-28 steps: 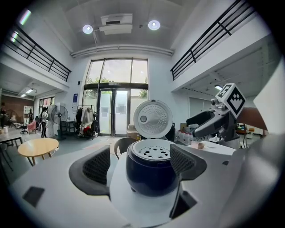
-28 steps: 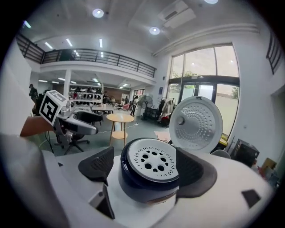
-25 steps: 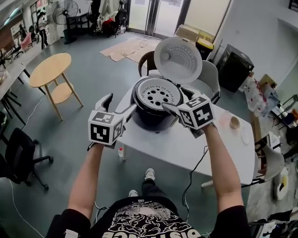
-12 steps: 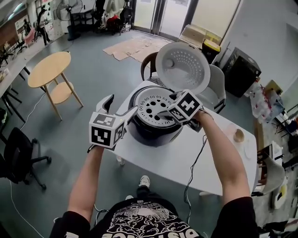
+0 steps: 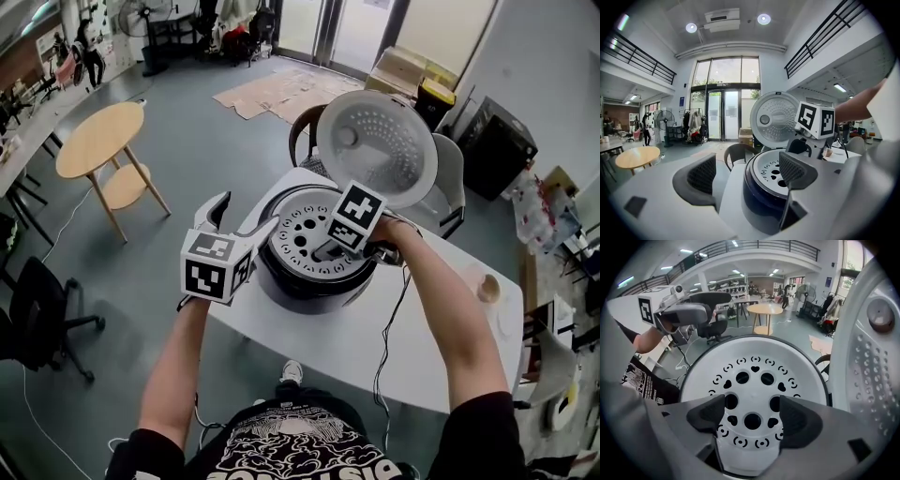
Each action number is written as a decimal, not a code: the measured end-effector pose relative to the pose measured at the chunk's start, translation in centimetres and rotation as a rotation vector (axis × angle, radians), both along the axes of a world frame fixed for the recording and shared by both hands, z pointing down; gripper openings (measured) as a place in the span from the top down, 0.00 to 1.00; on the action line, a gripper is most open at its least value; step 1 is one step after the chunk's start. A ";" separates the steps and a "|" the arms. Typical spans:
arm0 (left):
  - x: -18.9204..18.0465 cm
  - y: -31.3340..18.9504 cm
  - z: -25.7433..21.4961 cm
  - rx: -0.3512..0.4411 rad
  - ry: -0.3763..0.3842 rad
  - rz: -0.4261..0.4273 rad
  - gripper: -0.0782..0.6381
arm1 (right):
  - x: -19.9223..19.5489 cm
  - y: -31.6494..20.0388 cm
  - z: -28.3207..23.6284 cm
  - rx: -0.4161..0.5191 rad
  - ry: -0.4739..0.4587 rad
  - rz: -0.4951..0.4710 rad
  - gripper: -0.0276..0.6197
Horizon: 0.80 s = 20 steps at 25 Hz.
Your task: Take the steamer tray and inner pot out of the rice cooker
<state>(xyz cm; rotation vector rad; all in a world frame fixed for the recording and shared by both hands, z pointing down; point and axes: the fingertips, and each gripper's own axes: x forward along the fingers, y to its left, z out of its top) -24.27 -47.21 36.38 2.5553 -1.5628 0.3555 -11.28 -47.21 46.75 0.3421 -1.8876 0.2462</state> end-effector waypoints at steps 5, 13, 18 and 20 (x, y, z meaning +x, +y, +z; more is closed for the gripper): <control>0.7 -0.7 0.3 0.000 -0.009 0.009 0.32 | 0.1 -0.2 1.5 -0.033 0.058 -0.007 0.37; 0.9 -0.9 1.3 -0.003 -0.015 0.007 0.32 | 0.4 -0.5 3.3 -0.057 0.144 0.010 0.44; 0.1 -0.6 0.6 -0.009 -0.023 0.001 0.32 | 0.1 -0.4 2.6 -0.065 0.162 -0.001 0.48; -0.1 -0.2 0.4 -0.010 -0.023 0.001 0.32 | 0.1 -0.2 2.2 -0.060 0.177 -0.010 0.49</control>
